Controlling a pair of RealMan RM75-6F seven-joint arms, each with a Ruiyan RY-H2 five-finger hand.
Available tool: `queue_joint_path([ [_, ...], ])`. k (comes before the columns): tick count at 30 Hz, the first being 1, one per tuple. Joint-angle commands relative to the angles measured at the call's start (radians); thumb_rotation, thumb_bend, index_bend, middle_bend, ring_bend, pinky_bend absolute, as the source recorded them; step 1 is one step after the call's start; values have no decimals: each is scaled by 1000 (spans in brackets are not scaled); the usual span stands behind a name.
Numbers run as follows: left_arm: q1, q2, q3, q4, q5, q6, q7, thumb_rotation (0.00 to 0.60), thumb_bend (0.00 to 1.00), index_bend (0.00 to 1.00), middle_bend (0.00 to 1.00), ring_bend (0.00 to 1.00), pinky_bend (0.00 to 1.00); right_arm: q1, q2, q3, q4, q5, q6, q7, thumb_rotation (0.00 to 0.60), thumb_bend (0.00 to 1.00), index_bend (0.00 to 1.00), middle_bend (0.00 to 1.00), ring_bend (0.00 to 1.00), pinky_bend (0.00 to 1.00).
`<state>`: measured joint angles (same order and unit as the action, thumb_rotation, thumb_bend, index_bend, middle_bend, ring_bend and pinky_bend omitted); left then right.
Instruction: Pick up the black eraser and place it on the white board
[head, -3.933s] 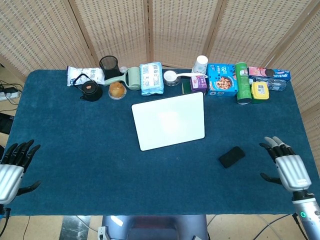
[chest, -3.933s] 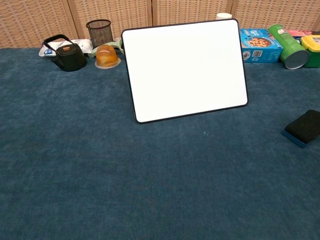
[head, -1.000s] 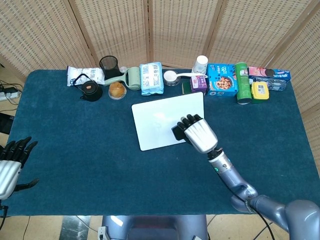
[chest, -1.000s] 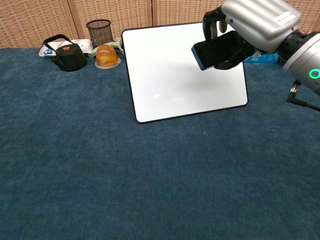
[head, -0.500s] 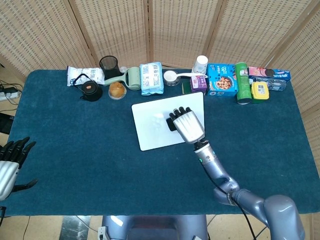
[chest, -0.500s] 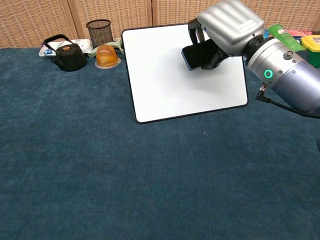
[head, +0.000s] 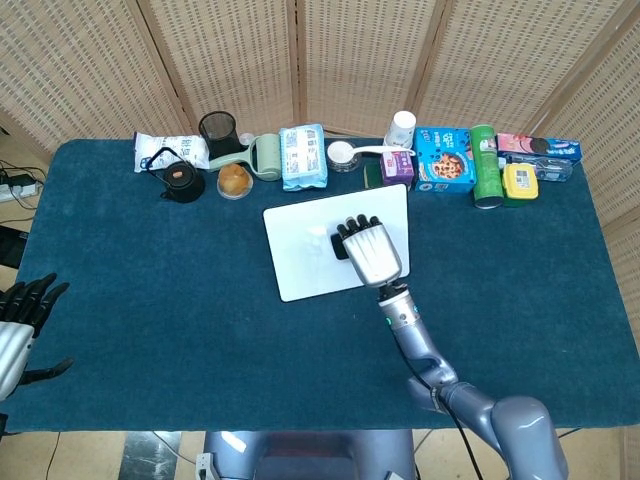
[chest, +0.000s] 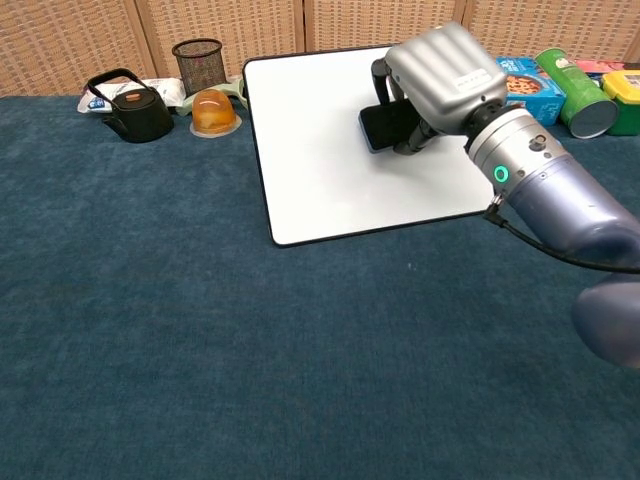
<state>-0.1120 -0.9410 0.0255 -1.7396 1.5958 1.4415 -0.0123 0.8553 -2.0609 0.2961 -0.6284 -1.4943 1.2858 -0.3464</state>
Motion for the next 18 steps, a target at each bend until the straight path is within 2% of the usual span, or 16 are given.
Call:
queue_joint_path([
  [1, 0, 1, -1, 1, -1, 2, -3, 600, 154, 0, 0, 0, 4, 1, -11, 6, -2, 31, -24, 6, 600, 91, 209, 249, 251, 431],
  [3, 1, 2, -1, 2, 1, 2, -5, 600, 154, 0, 0, 0, 4, 0, -12, 4, 0, 31, -12, 4, 600, 12, 121, 200, 208, 388],
  [5, 1, 2, 0, 3, 4, 4, -5, 600, 155, 0, 0, 0, 5, 0, -15, 1, 4, 32, -3, 8, 600, 0, 103, 194, 203, 377],
  [18, 2, 2, 2, 4, 9, 7, -1, 600, 156, 0, 0, 0, 4, -9, -7, -9, -17, 23, 71, 23, 600, 0, 90, 196, 209, 355],
])
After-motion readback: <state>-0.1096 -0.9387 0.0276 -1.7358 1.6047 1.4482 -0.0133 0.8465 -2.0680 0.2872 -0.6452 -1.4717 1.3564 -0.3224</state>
